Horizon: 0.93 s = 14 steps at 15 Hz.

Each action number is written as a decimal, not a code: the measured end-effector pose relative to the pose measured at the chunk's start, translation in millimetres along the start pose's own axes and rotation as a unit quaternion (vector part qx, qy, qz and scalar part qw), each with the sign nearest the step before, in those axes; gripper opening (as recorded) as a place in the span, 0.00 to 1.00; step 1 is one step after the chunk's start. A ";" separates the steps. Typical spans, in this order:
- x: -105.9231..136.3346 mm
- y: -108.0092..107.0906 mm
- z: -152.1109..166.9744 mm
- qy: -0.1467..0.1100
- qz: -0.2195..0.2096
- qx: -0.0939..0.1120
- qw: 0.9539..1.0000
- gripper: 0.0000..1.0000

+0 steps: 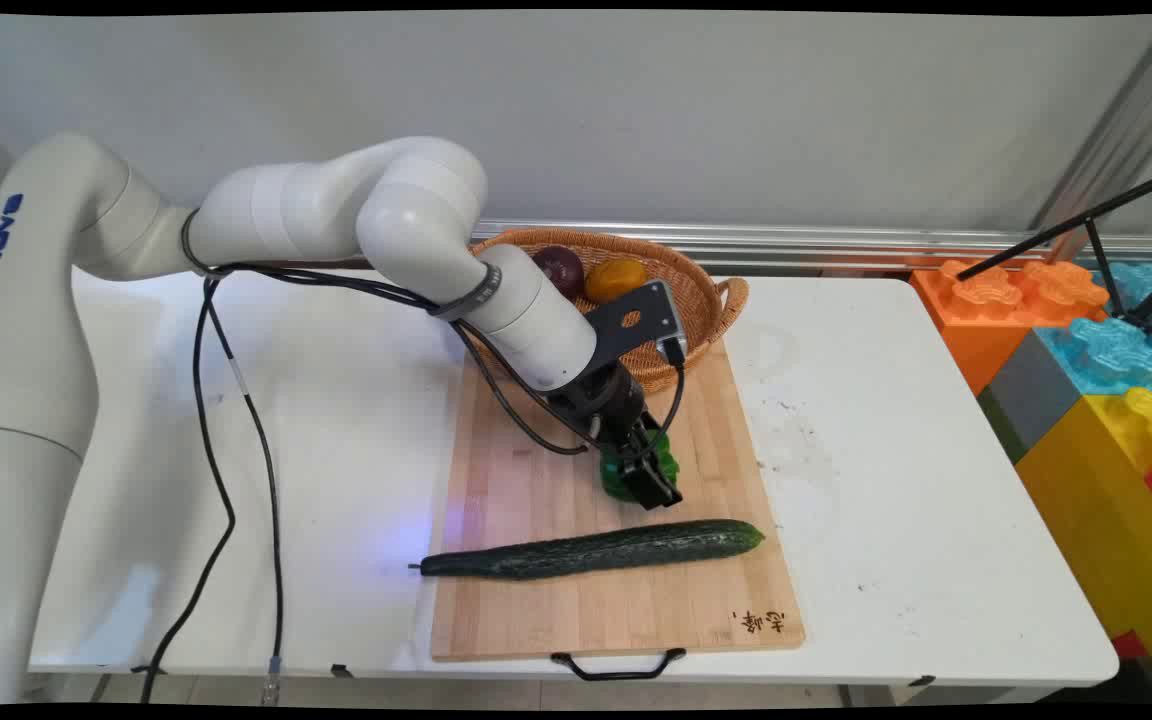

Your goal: Pick up the potato from the vegetable basket

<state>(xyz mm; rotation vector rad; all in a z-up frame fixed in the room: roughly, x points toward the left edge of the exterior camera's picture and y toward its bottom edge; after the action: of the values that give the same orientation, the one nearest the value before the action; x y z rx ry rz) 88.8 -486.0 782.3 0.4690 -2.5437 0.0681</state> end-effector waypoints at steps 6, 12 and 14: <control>23.4 -5.8 -31.3 0.022 0.014 0.029 0.999 1.00; 46.1 -24.8 -85.9 0.023 0.027 0.089 0.995 1.00; 51.8 -33.1 -93.9 0.017 0.033 0.103 0.994 1.00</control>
<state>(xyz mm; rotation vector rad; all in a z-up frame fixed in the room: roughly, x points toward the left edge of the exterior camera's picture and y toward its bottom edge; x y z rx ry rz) 107.0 -519.9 887.7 0.4566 -2.5294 0.3638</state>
